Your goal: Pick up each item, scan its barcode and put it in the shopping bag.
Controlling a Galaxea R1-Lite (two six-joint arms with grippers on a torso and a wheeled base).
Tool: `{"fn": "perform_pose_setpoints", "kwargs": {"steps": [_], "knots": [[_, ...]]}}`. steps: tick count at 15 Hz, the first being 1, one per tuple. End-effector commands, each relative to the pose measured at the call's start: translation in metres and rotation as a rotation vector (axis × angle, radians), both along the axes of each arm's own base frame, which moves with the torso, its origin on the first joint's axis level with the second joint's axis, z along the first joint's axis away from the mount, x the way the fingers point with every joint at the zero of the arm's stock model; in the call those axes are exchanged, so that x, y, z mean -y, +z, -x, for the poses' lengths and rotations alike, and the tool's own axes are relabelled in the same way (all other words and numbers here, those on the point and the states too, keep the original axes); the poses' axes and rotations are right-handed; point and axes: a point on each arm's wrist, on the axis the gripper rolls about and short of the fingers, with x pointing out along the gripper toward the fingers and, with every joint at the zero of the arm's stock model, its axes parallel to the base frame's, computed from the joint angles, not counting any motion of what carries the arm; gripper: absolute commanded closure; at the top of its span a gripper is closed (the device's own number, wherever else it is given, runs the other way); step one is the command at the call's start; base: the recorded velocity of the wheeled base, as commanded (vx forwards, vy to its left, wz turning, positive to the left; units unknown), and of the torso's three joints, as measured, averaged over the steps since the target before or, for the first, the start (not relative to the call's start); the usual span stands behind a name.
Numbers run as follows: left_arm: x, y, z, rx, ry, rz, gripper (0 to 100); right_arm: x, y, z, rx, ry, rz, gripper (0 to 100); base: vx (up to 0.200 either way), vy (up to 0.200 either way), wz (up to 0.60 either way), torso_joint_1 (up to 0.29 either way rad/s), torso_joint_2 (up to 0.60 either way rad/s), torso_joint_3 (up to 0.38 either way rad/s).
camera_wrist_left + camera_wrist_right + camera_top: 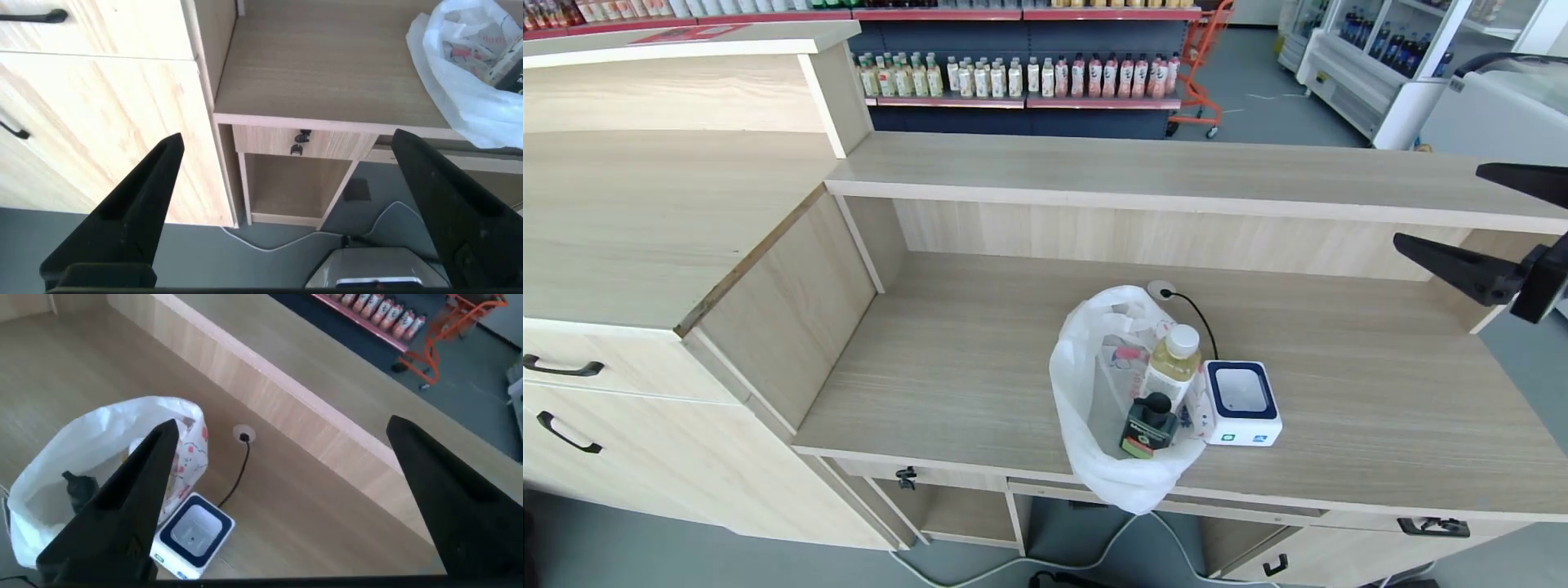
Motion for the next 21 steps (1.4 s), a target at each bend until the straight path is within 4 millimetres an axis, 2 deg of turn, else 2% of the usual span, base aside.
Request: {"fn": "perform_pose_setpoints", "kwargs": {"steps": [1, 3, 5, 7, 11, 13, 15, 16, 21], "knots": [[0.000, 0.000, 0.000, 0.000, -0.001, 0.000, 0, 0.001, -0.008, 0.022, 0.006, -0.016, -0.036, 0, 0.000, 0.000, 0.00, 0.000, 0.00, 0.000], [0.000, 0.000, 0.000, 0.000, -0.001, 0.000, 0, 0.003, -0.037, 0.066, -0.029, -0.105, -0.222, 0, 0.000, 0.000, 0.00, 0.000, 0.00, 0.000], [0.000, 0.000, 0.000, 0.000, 0.000, 0.000, 0, 0.003, -0.068, 0.096, -0.044, -0.338, -0.298, 0, 0.000, 0.000, 0.00, 0.000, 0.00, 0.000], [0.000, 0.000, 0.000, 0.000, -0.001, 0.000, 0, 0.003, -0.100, 0.122, -0.079, -0.493, -0.362, 0, 0.000, 0.000, 0.00, 0.000, 0.00, 0.000], [0.000, 0.000, 0.000, 0.000, -0.001, 0.000, 0, -0.004, -0.155, 0.171, -0.165, -0.447, -0.348, 0, 0.000, 0.000, 0.00, 0.000, 0.00, 0.000], [0.000, 0.000, 0.000, 0.000, -0.001, 0.000, 0, -0.005, -0.175, 0.192, -0.149, -0.420, -0.354, 0, 0.000, 0.000, 0.00, 0.000, 0.00, 0.000], [0.000, 0.000, 0.000, 0.000, -0.001, 0.000, 0, -0.005, -0.196, 0.206, -0.184, -0.427, -0.360, 0, 0.000, 0.000, 0.00, 0.000, 0.00, 0.000], [0.000, 0.000, 0.000, 0.000, 0.000, 0.000, 0, -0.004, -0.202, 0.211, -0.189, -0.436, -0.428, 0, 0.000, 0.000, 0.00, 0.000, 0.00, 0.000], [0.000, 0.000, 0.000, 0.000, 0.000, 0.000, 0, -0.004, -0.205, 0.213, -0.201, -0.430, -0.459, 0, 0.000, 0.000, 0.00, 0.000, 0.00, 0.000]]}}
